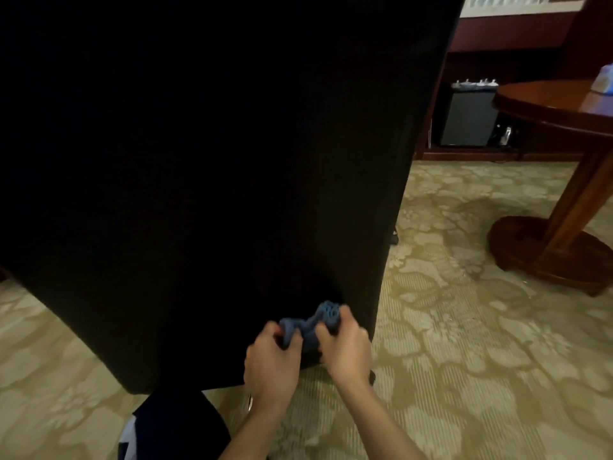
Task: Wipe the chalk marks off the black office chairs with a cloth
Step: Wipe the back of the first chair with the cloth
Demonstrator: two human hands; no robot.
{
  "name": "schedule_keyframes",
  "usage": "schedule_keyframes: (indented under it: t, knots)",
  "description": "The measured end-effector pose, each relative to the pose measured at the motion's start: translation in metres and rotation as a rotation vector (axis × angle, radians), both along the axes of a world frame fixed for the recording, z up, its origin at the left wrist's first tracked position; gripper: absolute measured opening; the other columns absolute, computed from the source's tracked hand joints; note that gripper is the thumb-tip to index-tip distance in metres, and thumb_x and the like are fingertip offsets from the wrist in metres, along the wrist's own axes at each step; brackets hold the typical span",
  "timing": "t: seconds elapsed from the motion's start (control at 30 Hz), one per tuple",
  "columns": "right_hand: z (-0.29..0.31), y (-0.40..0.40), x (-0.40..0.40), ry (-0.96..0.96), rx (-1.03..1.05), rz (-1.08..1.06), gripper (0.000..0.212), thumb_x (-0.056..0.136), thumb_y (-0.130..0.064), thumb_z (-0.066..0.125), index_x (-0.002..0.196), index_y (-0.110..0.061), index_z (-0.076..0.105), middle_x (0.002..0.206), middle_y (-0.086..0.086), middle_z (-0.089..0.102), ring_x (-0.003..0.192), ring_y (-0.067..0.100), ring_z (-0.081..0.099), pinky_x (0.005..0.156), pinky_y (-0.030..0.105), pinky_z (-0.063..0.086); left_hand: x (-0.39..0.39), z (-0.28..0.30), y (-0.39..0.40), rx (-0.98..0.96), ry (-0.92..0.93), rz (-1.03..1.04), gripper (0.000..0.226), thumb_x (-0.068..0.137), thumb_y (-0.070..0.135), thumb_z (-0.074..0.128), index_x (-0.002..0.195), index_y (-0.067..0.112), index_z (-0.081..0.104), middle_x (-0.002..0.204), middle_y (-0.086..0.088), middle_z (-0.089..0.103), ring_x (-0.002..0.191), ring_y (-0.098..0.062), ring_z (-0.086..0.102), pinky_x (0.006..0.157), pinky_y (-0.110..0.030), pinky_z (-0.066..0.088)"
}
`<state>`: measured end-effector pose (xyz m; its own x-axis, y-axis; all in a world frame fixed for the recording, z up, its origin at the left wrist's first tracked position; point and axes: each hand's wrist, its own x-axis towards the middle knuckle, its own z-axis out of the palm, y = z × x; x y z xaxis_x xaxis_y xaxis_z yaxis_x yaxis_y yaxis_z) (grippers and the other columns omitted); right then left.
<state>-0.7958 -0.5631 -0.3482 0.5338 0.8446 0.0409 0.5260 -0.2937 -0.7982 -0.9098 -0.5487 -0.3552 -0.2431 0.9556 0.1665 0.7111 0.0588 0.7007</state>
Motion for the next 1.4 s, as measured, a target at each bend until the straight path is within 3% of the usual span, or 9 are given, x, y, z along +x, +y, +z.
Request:
schedule_keyframes:
  t: [0.1,0.27,0.37,0.53,0.73,0.9,1.17,1.3,1.4]
  knots:
    - [-0.028,-0.02,0.002,0.021,-0.117,0.023,0.025,0.091,-0.037,0.06,0.113,-0.027,0.056,0.098,-0.003,0.068,0.093,0.021,0.067,0.076,0.034,0.054,0.003,-0.026,-0.02,-0.015,-0.045,-0.038,0.028,0.088,0.037,0.07,0.073,0.026,0.049,0.068,0.008,0.057,0.07,-0.019,0.063,0.064,-0.037,0.054]
    - [0.005,-0.021,0.021,0.225,0.223,-0.03,0.012,0.089,-0.03,0.063,0.085,-0.027,0.053,0.071,-0.004,0.063,0.063,0.011,0.063,0.056,0.037,0.053,0.022,0.002,-0.021,0.199,-0.341,-0.162,0.035,0.088,0.061,0.055,0.084,0.027,0.057,0.071,0.008,0.064,0.067,-0.013,0.066,0.059,-0.043,0.058]
    - [0.068,-0.017,0.032,0.318,0.486,-0.018,0.011,0.093,-0.024,0.065,0.087,-0.02,0.057,0.069,-0.001,0.063,0.058,0.013,0.064,0.048,0.025,0.047,0.036,0.058,-0.021,0.376,-0.513,-0.21,0.022,0.094,0.045,0.063,0.087,0.024,0.061,0.076,0.009,0.066,0.067,-0.009,0.068,0.059,-0.043,0.059]
    - [0.121,-0.011,0.038,0.246,0.679,0.084,0.014,0.094,-0.028,0.064,0.09,-0.016,0.057,0.071,0.0,0.063,0.062,0.017,0.064,0.05,0.037,0.054,0.042,0.112,-0.016,0.505,-0.56,-0.233,0.014,0.095,0.029,0.066,0.087,0.019,0.06,0.075,0.007,0.064,0.067,-0.011,0.067,0.055,-0.022,0.055]
    - [0.024,-0.012,0.02,0.41,0.369,0.136,0.015,0.096,-0.028,0.063,0.107,-0.018,0.059,0.085,-0.005,0.067,0.065,0.001,0.065,0.054,0.019,0.049,0.026,0.017,-0.013,0.251,-0.533,-0.028,0.016,0.093,0.023,0.068,0.084,0.013,0.061,0.074,0.005,0.066,0.063,-0.007,0.068,0.057,-0.031,0.057]
    - [-0.074,-0.042,0.007,0.432,0.048,0.056,0.006,0.094,-0.03,0.064,0.098,-0.027,0.06,0.087,-0.006,0.068,0.082,0.008,0.067,0.076,0.042,0.057,0.015,-0.058,-0.036,-0.175,-0.602,0.132,0.015,0.092,0.018,0.069,0.081,0.011,0.061,0.072,-0.005,0.066,0.066,-0.022,0.065,0.054,-0.027,0.047]
    - [-0.042,-0.029,0.067,0.438,0.157,-0.159,0.007,0.09,-0.019,0.065,0.096,-0.022,0.064,0.085,-0.001,0.069,0.08,0.018,0.068,0.073,0.043,0.056,0.069,-0.036,-0.031,-0.659,-0.965,0.01,0.006,0.096,0.018,0.065,0.1,0.016,0.06,0.085,-0.007,0.07,0.06,-0.016,0.065,0.05,-0.024,0.049]
    - [-0.027,-0.032,0.091,0.38,0.259,-0.248,0.005,0.096,-0.012,0.058,0.097,-0.016,0.06,0.087,-0.002,0.065,0.077,0.01,0.062,0.063,0.015,0.047,0.118,-0.024,-0.034,-0.699,-1.112,0.028,0.004,0.096,0.015,0.065,0.099,0.012,0.063,0.079,-0.008,0.07,0.06,-0.02,0.068,0.053,-0.026,0.054]
    - [-0.03,-0.021,0.1,0.428,0.204,-0.199,0.01,0.097,-0.013,0.057,0.105,-0.016,0.061,0.096,0.0,0.068,0.087,0.012,0.065,0.069,0.021,0.049,0.132,-0.03,-0.041,-0.695,-1.151,0.075,0.014,0.097,0.019,0.064,0.111,0.014,0.063,0.093,-0.01,0.074,0.074,-0.025,0.074,0.069,-0.036,0.062]
